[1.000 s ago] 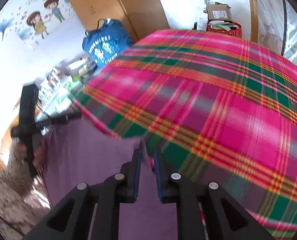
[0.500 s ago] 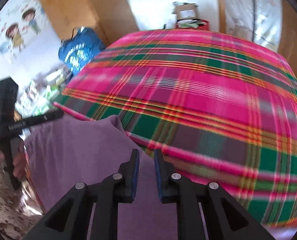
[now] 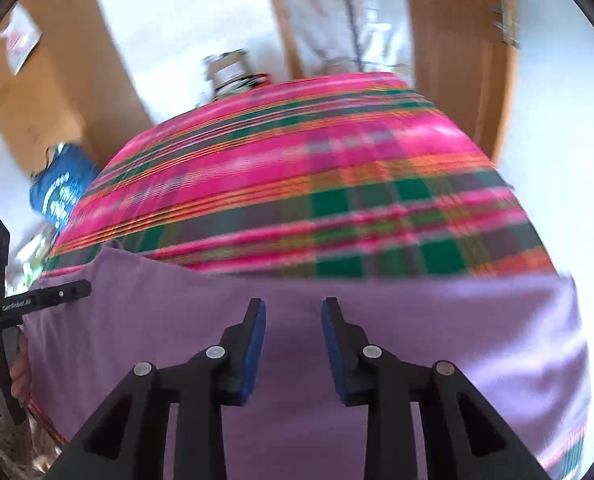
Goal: Fold clothes
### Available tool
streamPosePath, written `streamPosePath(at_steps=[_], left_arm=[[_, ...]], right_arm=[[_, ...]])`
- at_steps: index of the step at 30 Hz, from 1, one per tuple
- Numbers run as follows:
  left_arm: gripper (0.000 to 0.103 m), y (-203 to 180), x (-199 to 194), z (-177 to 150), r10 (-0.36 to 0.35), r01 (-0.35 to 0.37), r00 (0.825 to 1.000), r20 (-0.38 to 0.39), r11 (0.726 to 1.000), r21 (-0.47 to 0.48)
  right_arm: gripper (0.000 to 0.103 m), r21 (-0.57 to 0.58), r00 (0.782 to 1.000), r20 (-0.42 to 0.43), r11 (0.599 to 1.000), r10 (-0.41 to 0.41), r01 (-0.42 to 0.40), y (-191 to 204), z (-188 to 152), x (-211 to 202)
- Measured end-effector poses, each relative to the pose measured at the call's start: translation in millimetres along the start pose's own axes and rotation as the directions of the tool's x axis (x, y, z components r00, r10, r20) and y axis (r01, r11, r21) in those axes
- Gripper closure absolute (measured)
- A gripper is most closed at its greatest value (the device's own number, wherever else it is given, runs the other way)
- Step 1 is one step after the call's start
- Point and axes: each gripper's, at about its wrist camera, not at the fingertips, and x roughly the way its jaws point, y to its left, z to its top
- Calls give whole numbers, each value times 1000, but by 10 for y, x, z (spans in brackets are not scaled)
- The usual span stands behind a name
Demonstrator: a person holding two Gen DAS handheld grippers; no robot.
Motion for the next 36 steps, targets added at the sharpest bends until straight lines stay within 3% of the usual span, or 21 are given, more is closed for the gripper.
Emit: streamPosePath(at_steps=[5,13,17,24,30,36], left_arm=[[60,-35,-1,3,25,-25,1000,18,1000,12],[60,-8,-29,-22,16,-15,1000,24,999,-30],[60,-32,-36,-39,34,-34,999,28,999,-30],[60,-35,-96,-101,51,-50,998,38,998,-32],[60,-40,-126,-140,61,-60,997,47,998,-35],[60,-75,-127,-178,79,-78,995,65,997,-18]], right_arm=[[68,37,999,12,998,-50,49,-119,-319,-139],[68,-31,994,43,994,-105,107,-127,-640,-320],[68,-10,991,56,993,-121,121,-239,-717,-406],[68,198,954,108,946,-281,257,-787,-783,-700],[65,458,942,100,855,-322,243,-1372,-911,-923],[65,482,938,103,842,-330,243,-1458,-870,-924]])
